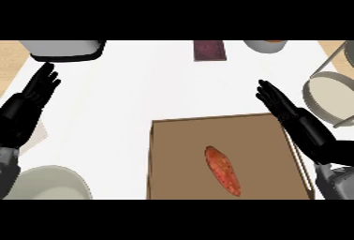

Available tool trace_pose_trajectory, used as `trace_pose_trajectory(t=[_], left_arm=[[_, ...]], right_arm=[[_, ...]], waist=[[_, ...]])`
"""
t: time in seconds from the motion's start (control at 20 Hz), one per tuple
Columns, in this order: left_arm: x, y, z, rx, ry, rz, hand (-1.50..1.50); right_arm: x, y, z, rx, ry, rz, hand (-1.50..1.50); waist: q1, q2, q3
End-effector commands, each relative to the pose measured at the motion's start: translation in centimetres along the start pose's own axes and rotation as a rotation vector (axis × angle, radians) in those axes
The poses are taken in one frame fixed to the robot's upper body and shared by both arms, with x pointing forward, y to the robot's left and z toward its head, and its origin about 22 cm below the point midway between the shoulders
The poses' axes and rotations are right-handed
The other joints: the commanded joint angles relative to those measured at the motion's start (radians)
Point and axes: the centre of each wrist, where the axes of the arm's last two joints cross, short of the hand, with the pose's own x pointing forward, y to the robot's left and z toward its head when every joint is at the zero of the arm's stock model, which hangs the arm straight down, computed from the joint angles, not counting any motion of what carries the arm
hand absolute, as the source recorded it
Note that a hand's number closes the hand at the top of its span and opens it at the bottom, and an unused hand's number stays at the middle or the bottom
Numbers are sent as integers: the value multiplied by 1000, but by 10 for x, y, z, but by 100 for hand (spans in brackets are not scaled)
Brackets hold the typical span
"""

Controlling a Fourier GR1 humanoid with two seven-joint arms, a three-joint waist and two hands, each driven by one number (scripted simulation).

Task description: Pick the sweet potato from the tray and place it in the tiered basket

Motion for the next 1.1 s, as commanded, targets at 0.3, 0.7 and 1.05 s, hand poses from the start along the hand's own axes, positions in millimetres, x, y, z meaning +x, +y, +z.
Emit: trace_pose_trajectory(t=[0.3,0.7,1.05], left_arm=[[-54,14,33,95,274,11,0],[-93,13,62,104,415,26,0],[-98,5,69,92,420,14,0]], right_arm=[[-97,44,56,-495,12,-748,150],[-88,10,69,10,261,-48,-150],[-41,-13,24,254,409,259,-150]], waist=[[-83,94,18],[26,38,-33],[41,41,-28]])
